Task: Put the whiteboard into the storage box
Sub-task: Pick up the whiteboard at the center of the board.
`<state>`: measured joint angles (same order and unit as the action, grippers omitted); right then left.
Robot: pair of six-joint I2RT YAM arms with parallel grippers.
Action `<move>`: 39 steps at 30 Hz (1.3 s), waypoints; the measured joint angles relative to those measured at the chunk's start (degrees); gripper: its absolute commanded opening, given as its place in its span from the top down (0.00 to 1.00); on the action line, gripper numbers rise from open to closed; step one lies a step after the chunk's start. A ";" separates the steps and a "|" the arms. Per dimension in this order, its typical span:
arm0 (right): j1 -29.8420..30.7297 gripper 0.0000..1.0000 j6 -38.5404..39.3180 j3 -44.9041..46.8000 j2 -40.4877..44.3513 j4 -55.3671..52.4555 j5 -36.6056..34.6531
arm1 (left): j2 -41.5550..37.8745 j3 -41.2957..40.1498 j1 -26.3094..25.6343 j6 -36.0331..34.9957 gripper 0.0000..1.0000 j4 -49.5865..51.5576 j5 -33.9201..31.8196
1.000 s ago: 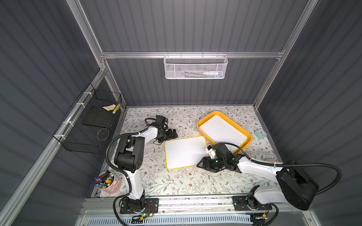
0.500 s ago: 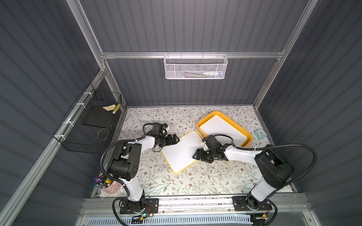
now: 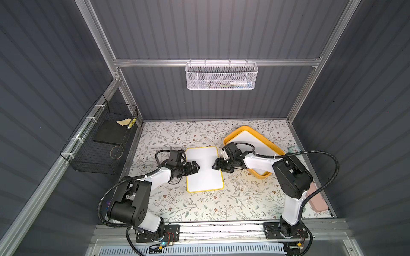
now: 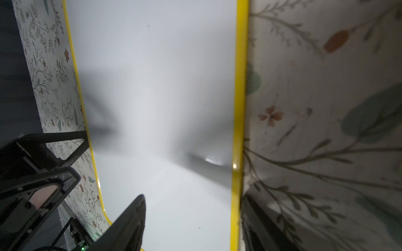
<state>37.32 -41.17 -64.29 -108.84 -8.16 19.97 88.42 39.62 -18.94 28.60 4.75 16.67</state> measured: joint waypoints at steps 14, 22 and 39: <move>-2.97 0.31 -8.41 3.19 -0.79 10.25 7.13 | 1.84 -2.25 1.70 3.26 0.02 -10.01 3.56; -3.23 0.31 -8.52 3.21 -1.03 10.34 8.98 | -2.10 -2.71 2.23 5.42 0.02 -7.15 4.85; -3.37 0.54 -10.80 7.23 2.78 19.23 15.56 | -6.40 0.48 0.76 5.77 0.02 16.79 6.40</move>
<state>33.95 -51.96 -57.06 -106.06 11.07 35.53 82.02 40.10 -18.17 34.37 21.54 23.07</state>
